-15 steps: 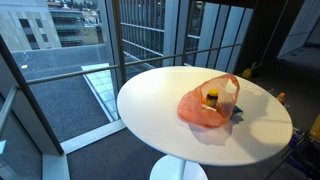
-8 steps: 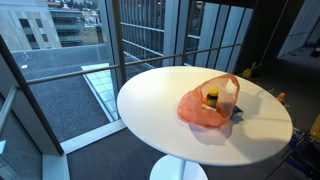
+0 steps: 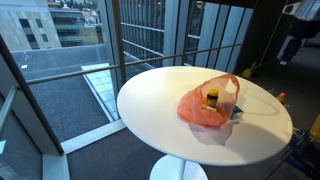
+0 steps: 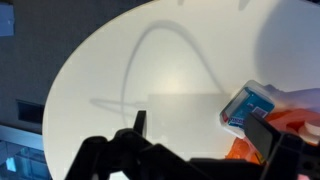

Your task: Place the blue and white item in the plastic

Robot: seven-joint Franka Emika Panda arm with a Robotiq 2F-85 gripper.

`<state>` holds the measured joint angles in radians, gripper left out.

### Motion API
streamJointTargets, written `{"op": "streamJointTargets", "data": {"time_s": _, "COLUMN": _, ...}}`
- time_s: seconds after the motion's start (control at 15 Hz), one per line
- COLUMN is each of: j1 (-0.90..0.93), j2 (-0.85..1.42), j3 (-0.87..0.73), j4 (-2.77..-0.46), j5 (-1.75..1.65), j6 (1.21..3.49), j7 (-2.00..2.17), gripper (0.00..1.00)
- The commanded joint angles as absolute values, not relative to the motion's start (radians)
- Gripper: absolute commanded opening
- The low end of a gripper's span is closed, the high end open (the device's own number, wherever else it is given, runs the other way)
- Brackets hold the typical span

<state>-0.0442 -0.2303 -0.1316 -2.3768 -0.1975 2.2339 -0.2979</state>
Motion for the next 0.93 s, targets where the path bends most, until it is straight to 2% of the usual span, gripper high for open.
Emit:
{"op": "streamJointTargets", "data": {"time_s": 0.0, "j1": -0.037, "j2": -0.124, "j3": -0.105, "j4": -2.324, "j5": -0.139, "j6": 2.288, "j7": -0.243, "gripper": 1.0}}
{"op": "streamJointTargets", "data": {"time_s": 0.4, "j1": -0.023, "j2": -0.003, "j3": -0.05, "j4": -2.301, "j5": -0.112, "j6": 2.371, "j7": -0.133, "gripper": 1.0}}
{"op": "streamJointTargets", "data": {"time_s": 0.87, "j1": -0.007, "j2": 0.123, "j3": -0.019, "j4": -2.266, "j5": -0.106, "j6": 2.369, "j7": 0.022, "gripper": 1.0}}
